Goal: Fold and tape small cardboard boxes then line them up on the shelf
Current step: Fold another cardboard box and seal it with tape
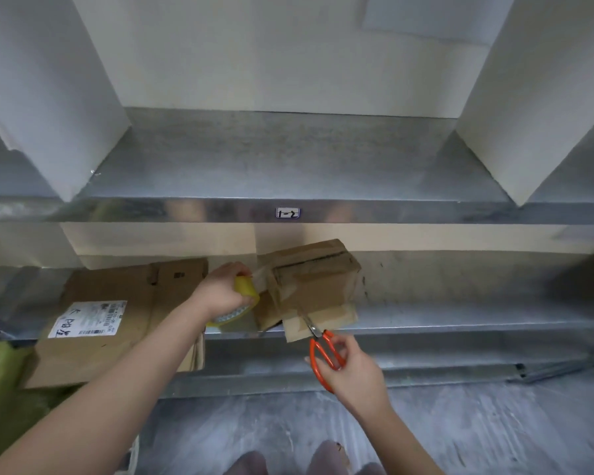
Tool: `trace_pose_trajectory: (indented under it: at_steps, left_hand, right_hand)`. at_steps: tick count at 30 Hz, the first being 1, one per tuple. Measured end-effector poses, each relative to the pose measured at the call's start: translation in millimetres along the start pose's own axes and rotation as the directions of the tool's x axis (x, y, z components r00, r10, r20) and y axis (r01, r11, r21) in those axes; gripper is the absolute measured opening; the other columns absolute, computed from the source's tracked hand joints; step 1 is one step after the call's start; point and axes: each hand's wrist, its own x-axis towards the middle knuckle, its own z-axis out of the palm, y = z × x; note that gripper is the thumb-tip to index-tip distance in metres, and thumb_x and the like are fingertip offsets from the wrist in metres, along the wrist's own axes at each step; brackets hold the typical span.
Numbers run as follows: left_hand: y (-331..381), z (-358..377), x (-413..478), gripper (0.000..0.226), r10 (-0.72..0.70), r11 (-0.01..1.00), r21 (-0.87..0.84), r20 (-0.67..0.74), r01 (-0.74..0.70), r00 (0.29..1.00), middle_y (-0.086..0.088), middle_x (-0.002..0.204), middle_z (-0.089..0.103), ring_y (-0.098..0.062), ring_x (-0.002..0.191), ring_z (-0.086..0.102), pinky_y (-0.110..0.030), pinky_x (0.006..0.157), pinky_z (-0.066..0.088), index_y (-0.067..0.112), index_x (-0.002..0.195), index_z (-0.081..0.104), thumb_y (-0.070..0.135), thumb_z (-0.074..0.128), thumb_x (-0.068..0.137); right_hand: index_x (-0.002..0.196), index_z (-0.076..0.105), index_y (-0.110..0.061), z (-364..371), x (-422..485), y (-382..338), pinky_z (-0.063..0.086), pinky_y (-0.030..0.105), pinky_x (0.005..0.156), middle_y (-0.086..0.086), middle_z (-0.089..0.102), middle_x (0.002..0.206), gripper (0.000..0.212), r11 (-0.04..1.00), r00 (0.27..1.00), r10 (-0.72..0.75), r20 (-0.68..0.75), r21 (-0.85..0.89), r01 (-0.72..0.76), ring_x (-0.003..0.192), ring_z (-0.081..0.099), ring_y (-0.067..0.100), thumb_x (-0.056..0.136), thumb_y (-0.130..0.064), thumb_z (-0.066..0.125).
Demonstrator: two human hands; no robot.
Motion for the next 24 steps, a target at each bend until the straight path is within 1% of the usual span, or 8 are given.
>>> trace_pose_trajectory:
  at_steps: [2, 4, 8, 11, 14, 17, 22, 24]
  left_hand:
    - [-2, -2, 1, 0.055, 0.010, 1.000, 0.002, 0.025, -0.010, 1.000, 0.001, 0.122, 0.056, -0.019, 0.107, 0.052, -0.026, 0.082, 0.040, 0.026, 0.118, 0.056, 0.036, 0.080, 0.070]
    - [-3, -2, 2, 0.057, 0.021, 1.000, -0.005, 0.037, -0.021, 0.999, 0.002, 0.122, 0.055, -0.018, 0.104, 0.052, -0.025, 0.079, 0.040, 0.027, 0.119, 0.055, 0.038, 0.080, 0.070]
    - [-6, -3, 6, 0.055, 0.052, 0.999, -0.016, 0.066, -0.051, 0.996, 0.003, 0.122, 0.055, -0.017, 0.102, 0.051, -0.026, 0.079, 0.040, 0.028, 0.118, 0.054, 0.038, 0.080, 0.070]
    - [-9, -3, 10, 0.054, 0.075, 0.997, -0.010, 0.062, -0.074, 0.995, 0.004, 0.124, 0.055, -0.017, 0.107, 0.052, -0.025, 0.081, 0.038, 0.028, 0.119, 0.055, 0.036, 0.080, 0.072]
    - [-11, -3, 12, 0.053, 0.094, 0.996, 0.002, 0.063, -0.094, 0.994, 0.004, 0.125, 0.054, -0.017, 0.110, 0.052, -0.023, 0.082, 0.037, 0.028, 0.119, 0.054, 0.036, 0.079, 0.073]
    - [-11, -4, 14, 0.052, 0.108, 0.994, 0.004, 0.060, -0.108, 0.992, 0.004, 0.124, 0.054, -0.014, 0.105, 0.050, -0.024, 0.081, 0.037, 0.027, 0.119, 0.054, 0.035, 0.079, 0.073]
    - [-11, -6, 15, 0.049, 0.124, 0.992, 0.004, 0.057, -0.125, 0.991, 0.006, 0.120, 0.054, -0.013, 0.102, 0.049, -0.025, 0.080, 0.037, 0.028, 0.114, 0.054, 0.036, 0.079, 0.073]
    - [-10, -7, 16, 0.050, 0.130, 0.991, 0.004, 0.059, -0.131, 0.990, 0.007, 0.118, 0.054, -0.014, 0.101, 0.050, -0.027, 0.079, 0.039, 0.029, 0.113, 0.053, 0.037, 0.079, 0.072]
  right_hand:
    - [0.090, 0.049, -0.041, 15, 1, -16, 0.042, 0.011, 0.062, -0.029, 0.065, 0.073, 0.056, 0.996, 0.996, 0.046, 0.079, 0.079, -0.052, 0.074, 0.061, -0.008, 0.055, -0.083, 0.060]
    - [0.090, 0.052, -0.039, 26, 6, -31, 0.044, 0.015, 0.064, -0.024, 0.065, 0.076, 0.059, 0.983, 0.985, 0.086, 0.148, 0.150, -0.108, 0.077, 0.062, -0.006, 0.053, -0.085, 0.061]
    - [0.091, 0.052, -0.038, 36, 19, -53, 0.040, 0.015, 0.059, -0.014, 0.066, 0.078, 0.058, 0.962, 0.969, 0.101, 0.224, 0.228, -0.153, 0.074, 0.063, -0.001, 0.057, -0.085, 0.061]
    - [0.095, 0.053, -0.037, 40, 27, -64, 0.043, 0.018, 0.062, -0.015, 0.067, 0.084, 0.061, 0.950, 0.968, 0.103, 0.228, 0.265, -0.164, 0.079, 0.064, 0.001, 0.057, -0.084, 0.061]
    - [0.097, 0.054, -0.034, 44, 32, -67, 0.045, 0.018, 0.066, -0.015, 0.066, 0.088, 0.058, 0.939, 0.964, 0.113, 0.240, 0.291, -0.182, 0.084, 0.064, 0.002, 0.063, -0.081, 0.064]
    - [0.098, 0.053, -0.032, 46, 35, -69, 0.044, 0.017, 0.063, -0.010, 0.066, 0.090, 0.053, 0.932, 0.962, 0.118, 0.247, 0.307, -0.193, 0.084, 0.063, 0.004, 0.070, -0.077, 0.063]
    - [0.091, 0.054, -0.028, 48, 39, -73, 0.042, 0.017, 0.061, -0.009, 0.064, 0.077, 0.049, 0.914, 0.969, 0.122, 0.213, 0.356, -0.193, 0.073, 0.060, 0.005, 0.074, -0.073, 0.063]
    - [0.089, 0.054, -0.027, 48, 41, -73, 0.042, 0.017, 0.060, -0.008, 0.064, 0.076, 0.047, 0.914, 0.972, 0.123, 0.198, 0.360, -0.189, 0.073, 0.060, 0.005, 0.076, -0.071, 0.063]
